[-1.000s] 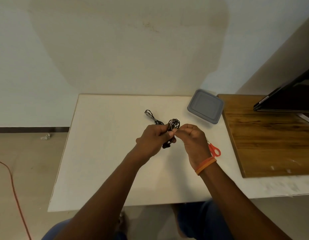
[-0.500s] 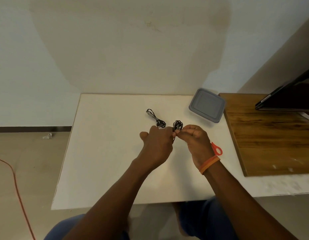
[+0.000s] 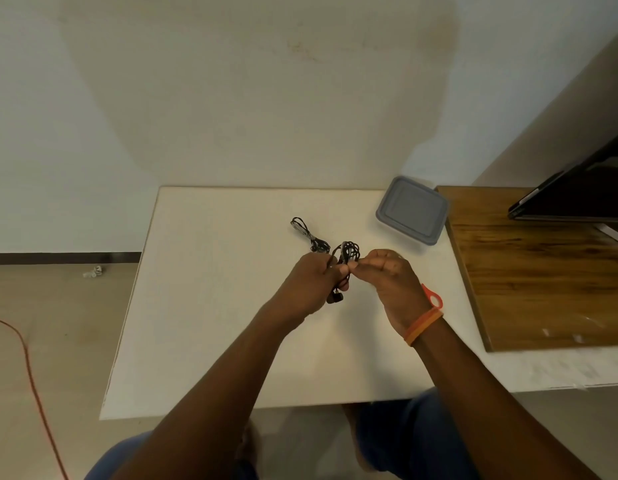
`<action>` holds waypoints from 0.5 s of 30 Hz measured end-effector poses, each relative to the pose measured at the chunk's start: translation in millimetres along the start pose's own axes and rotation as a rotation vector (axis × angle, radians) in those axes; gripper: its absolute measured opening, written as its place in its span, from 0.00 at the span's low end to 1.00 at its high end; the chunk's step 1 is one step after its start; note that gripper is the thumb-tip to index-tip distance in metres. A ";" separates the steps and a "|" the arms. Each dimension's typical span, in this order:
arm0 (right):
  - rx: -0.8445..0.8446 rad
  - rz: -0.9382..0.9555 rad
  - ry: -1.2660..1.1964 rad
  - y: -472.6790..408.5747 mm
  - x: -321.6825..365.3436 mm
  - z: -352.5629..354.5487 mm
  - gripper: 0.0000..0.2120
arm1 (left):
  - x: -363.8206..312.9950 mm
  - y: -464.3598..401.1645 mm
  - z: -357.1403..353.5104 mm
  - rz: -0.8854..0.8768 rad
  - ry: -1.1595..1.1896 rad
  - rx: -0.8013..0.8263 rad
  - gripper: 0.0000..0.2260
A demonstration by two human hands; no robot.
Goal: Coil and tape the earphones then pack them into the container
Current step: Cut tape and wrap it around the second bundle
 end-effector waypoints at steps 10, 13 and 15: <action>0.021 0.001 0.009 2.0 2.9 -2.7 0.12 | 8.5 -0.9 3.6 0.063 0.161 -0.042 0.12; 0.017 0.011 0.020 1.8 4.8 -1.6 0.12 | 7.4 -1.5 4.0 0.052 0.138 -0.037 0.13; 0.014 0.012 0.030 0.8 4.8 -1.8 0.12 | 7.1 -2.3 5.0 0.044 0.131 -0.041 0.12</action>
Point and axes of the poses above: each hand's wrist, its own y-axis away from the middle knuckle, its own z-axis out of the back of the hand, x = y × z, the point moved 8 cm from there along -y, towards the middle knuckle, and after that the axes turned 9 degrees about -x, right-handed, at the moved point
